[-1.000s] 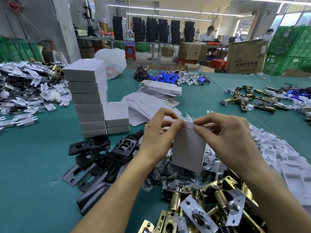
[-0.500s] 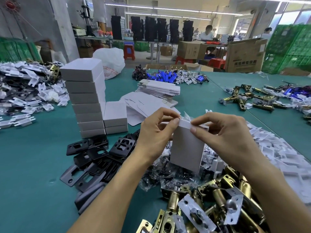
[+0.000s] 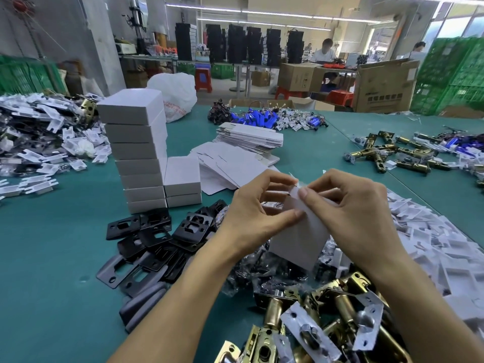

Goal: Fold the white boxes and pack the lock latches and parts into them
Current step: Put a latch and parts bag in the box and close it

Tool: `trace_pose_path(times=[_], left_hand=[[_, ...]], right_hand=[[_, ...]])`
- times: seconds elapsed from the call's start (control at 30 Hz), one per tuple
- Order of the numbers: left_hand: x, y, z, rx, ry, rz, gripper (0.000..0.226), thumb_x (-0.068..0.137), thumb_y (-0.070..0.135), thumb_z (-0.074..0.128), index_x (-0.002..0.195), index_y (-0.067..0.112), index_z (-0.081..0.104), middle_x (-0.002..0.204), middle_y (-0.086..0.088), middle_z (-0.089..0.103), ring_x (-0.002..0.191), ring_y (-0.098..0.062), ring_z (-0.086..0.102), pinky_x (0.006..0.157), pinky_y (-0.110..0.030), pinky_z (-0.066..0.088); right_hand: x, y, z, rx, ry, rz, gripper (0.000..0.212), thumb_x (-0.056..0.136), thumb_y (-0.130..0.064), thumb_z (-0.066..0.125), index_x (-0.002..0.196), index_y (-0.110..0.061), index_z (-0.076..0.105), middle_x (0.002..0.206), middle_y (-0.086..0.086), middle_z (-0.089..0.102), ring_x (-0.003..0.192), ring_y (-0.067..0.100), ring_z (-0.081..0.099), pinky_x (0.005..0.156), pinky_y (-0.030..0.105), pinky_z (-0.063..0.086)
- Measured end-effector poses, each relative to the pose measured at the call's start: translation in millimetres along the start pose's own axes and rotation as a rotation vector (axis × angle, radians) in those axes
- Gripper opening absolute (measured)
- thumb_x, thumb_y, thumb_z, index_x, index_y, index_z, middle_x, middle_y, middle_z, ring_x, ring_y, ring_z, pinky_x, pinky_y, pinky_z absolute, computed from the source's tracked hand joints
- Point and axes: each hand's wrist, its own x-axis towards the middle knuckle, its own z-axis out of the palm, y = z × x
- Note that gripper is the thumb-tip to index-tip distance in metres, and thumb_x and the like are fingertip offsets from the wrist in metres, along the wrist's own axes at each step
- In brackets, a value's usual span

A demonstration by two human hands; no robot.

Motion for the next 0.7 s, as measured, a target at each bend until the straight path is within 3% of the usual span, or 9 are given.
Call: trace_pose_path(times=[0.17, 0.33, 0.47, 0.57, 0.7], left_hand=[[-1, 1, 3, 0.058, 0.004, -0.005, 0.059, 0.065, 0.021, 0.092, 0.112, 0.031, 0.059, 0.115, 0.005, 0.069, 0.105, -0.009, 0.067, 0.076, -0.021, 0.054], [0, -1, 6, 0.026, 0.04, 0.017, 0.038, 0.081, 0.018, 0.082, 0.11, 0.034, 0.063, 0.113, 0.007, 0.072, 0.104, -0.008, 0.07, 0.084, -0.026, 0.057], [-1, -4, 7, 0.033, 0.085, 0.013, 0.042, 0.078, 0.016, 0.084, 0.108, 0.031, 0.06, 0.108, -0.002, 0.072, 0.1, -0.013, 0.071, 0.084, -0.029, 0.058], [-2, -3, 13, 0.167, 0.025, -0.025, 0.061, 0.068, 0.032, 0.091, 0.114, 0.033, 0.051, 0.109, 0.012, 0.066, 0.101, -0.002, 0.065, 0.079, -0.02, 0.055], [-7, 2, 28, 0.395, -0.081, -0.136, 0.087, 0.05, 0.062, 0.085, 0.118, 0.036, 0.036, 0.108, 0.018, 0.062, 0.095, -0.001, 0.064, 0.076, -0.039, 0.059]], right_hand=[[-1, -3, 1, -0.033, 0.002, -0.031, 0.008, 0.086, -0.021, 0.076, 0.081, -0.017, 0.071, 0.072, -0.007, 0.07, 0.072, 0.009, 0.07, 0.066, 0.041, 0.059], [-1, -2, 0, -0.102, 0.005, -0.059, 0.008, 0.088, -0.018, 0.073, 0.084, -0.012, 0.07, 0.078, 0.0, 0.071, 0.076, 0.021, 0.07, 0.066, 0.045, 0.057], [1, -2, -3, -0.123, 0.016, -0.024, 0.01, 0.087, -0.019, 0.074, 0.081, -0.012, 0.07, 0.076, 0.002, 0.072, 0.074, 0.019, 0.07, 0.066, 0.044, 0.057], [1, -2, -4, -0.104, 0.011, 0.016, 0.012, 0.085, -0.021, 0.074, 0.076, -0.014, 0.069, 0.072, 0.001, 0.071, 0.072, 0.02, 0.07, 0.067, 0.042, 0.056], [-2, -5, 1, -0.119, 0.034, -0.012, 0.02, 0.084, -0.028, 0.071, 0.075, -0.012, 0.065, 0.071, 0.007, 0.069, 0.071, 0.027, 0.068, 0.065, 0.043, 0.053]])
